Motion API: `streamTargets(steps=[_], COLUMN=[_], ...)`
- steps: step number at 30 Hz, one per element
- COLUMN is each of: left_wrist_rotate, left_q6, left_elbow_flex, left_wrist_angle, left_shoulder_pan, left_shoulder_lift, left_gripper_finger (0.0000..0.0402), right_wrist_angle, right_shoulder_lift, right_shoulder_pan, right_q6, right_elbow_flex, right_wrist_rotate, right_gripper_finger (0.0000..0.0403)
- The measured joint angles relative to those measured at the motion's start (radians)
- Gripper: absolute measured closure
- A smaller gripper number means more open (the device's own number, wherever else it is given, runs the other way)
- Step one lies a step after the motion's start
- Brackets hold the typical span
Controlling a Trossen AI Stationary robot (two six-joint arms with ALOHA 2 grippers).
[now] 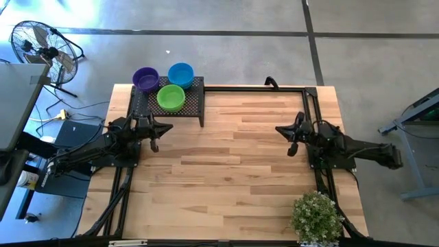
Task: Pick & Place Mini bowls
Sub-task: Return to Home Position
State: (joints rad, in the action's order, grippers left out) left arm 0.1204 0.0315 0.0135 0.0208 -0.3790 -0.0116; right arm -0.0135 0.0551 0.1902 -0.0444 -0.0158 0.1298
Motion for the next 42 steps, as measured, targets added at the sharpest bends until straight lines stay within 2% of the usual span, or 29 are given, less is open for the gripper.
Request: streamTargets(steps=[8, 15, 42], left_wrist_rotate=[0.000, -0.001, -0.001], left_q6=[0.000, 0.000, 0.000], left_elbow_flex=[0.000, 0.000, 0.000], left_wrist_angle=[0.000, 0.000, 0.000], left_shoulder_pan=[0.000, 0.000, 0.000], left_shoulder_lift=[0.000, 0.000, 0.000], left_gripper_finger=[0.0399, 0.0399, 0.0399], right_wrist_angle=[-0.010, -0.008, -0.013], right_shoulder_lift=[0.032, 0.053, 0.057], right_shoulder_pan=[0.000, 0.000, 0.000], right_q6=[-0.004, -0.027, -0.026], right_elbow_flex=[0.000, 0.000, 0.000], right_wrist_rotate=[0.051, 0.010, 0.006], right_gripper_finger=[0.0403, 0.0403, 0.0403])
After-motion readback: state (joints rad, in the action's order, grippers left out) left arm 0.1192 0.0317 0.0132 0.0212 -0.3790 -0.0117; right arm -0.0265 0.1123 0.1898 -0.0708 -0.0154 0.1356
